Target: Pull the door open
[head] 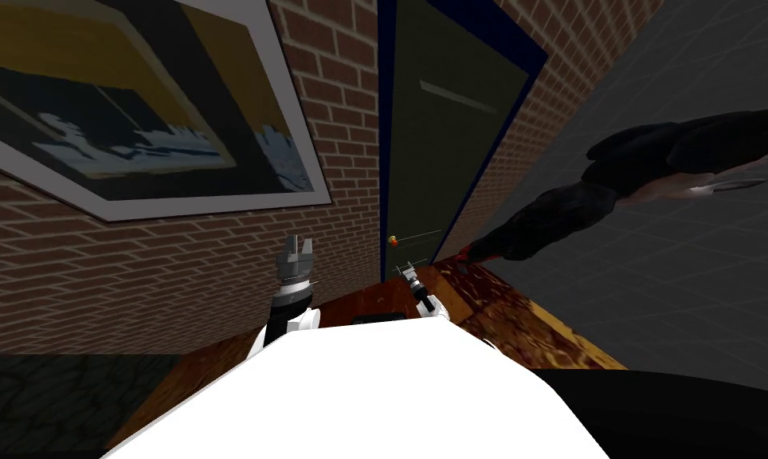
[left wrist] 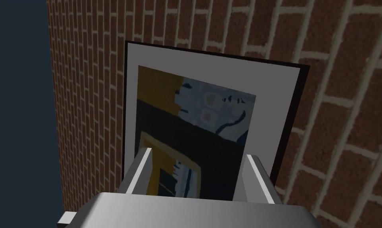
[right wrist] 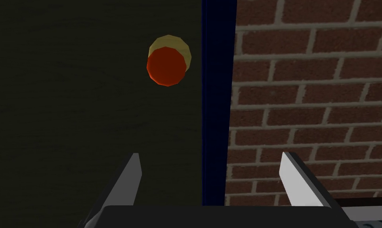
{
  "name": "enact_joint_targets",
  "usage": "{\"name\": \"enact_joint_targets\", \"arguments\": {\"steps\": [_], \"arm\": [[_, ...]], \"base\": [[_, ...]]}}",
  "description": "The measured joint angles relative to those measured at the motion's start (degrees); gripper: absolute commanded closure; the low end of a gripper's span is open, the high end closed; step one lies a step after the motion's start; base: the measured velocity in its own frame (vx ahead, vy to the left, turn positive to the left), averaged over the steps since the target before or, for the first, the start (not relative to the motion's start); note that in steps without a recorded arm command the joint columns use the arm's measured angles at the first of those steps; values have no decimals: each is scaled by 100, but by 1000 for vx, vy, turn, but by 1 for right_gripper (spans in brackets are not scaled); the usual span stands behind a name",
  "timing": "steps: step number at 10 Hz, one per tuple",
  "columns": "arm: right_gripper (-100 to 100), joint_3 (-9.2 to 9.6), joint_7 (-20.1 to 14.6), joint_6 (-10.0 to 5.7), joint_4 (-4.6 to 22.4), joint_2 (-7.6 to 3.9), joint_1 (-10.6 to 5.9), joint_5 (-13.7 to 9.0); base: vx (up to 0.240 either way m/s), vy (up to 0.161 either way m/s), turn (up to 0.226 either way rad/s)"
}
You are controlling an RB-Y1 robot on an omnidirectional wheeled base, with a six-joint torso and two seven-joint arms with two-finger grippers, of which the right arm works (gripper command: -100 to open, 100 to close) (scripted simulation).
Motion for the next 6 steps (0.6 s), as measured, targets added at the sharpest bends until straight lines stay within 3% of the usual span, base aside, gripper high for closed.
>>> {"name": "enact_joint_targets", "arguments": {"steps": [3, 6], "arm": [[-100, -208, 237, 93, 23, 88, -36, -64], [-100, -470, 539, 129, 167, 223, -147, -150]], "base": [[-57, 14, 277], [55, -1, 201]]}}
